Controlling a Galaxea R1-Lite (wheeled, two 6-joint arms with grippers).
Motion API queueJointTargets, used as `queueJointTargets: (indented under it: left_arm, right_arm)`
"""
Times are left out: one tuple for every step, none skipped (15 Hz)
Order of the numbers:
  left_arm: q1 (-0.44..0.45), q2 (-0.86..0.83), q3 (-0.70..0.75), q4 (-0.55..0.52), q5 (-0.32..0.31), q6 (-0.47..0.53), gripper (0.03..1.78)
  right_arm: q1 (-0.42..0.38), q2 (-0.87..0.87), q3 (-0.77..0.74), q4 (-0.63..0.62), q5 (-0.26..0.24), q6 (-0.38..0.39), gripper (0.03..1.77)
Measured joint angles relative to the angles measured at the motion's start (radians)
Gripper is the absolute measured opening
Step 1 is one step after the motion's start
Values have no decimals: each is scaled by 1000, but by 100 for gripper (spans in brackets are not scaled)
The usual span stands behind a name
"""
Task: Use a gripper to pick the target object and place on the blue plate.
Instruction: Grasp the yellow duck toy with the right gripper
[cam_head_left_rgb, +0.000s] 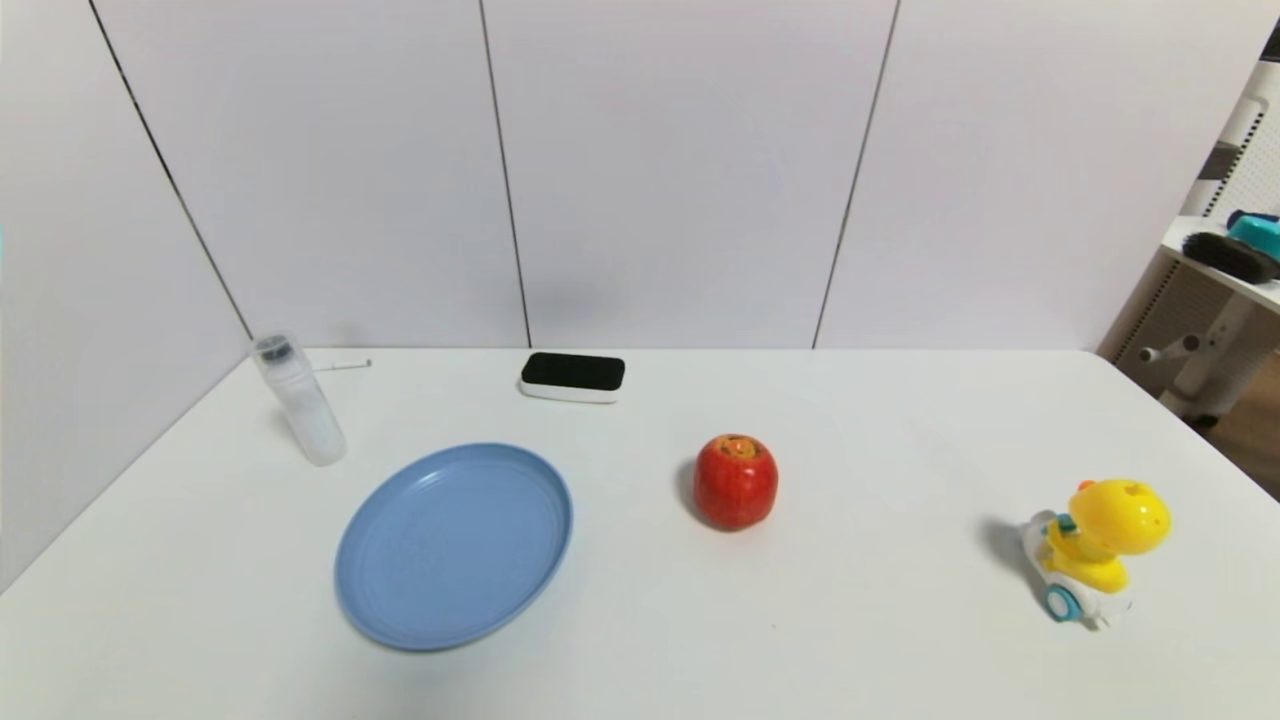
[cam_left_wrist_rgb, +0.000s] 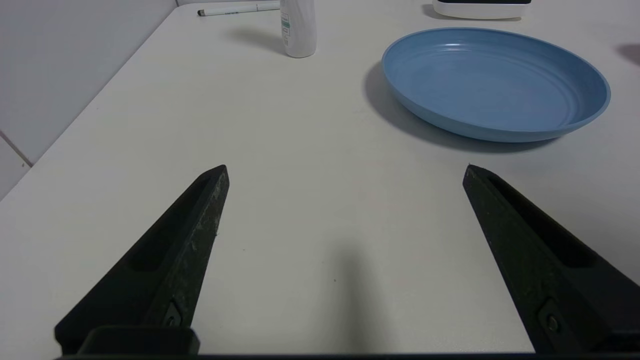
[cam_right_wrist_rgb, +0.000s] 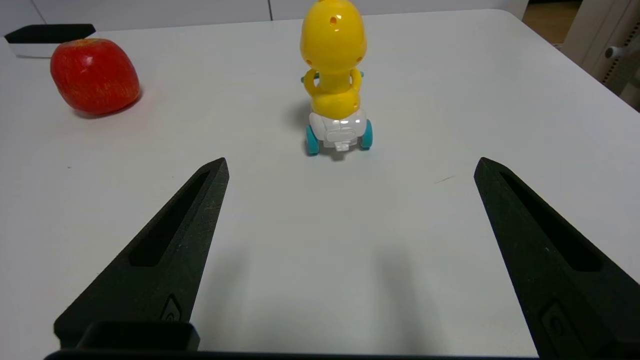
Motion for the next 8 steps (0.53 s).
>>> queueJointTargets:
  left_arm:
    - [0, 0, 0, 0, 0, 0, 169]
    - [0, 0, 0, 0, 0, 0, 169]
    - [0, 0, 0, 0, 0, 0, 169]
    - [0, 0, 0, 0, 0, 0, 169]
    - [0, 0, 0, 0, 0, 0, 169]
    - [0, 0, 0, 0, 0, 0, 169]
    - [0, 0, 0, 0, 0, -1, 169]
    - [0, 0, 0, 0, 0, 0, 169]
  right_arm:
    - [0, 0, 0, 0, 0, 0, 170]
    - [0, 2, 0, 0, 0, 0, 170]
    - [0, 9, 0, 1, -1, 0, 170]
    - [0, 21, 0, 1, -4, 0, 170]
    - [0, 39, 0, 1, -7, 0, 170]
    - [0, 59, -1, -1, -8, -1, 170]
    - [-1, 84, -9, -1, -9, -1, 170]
    - [-1, 117, -27, -2, -9, -2, 170]
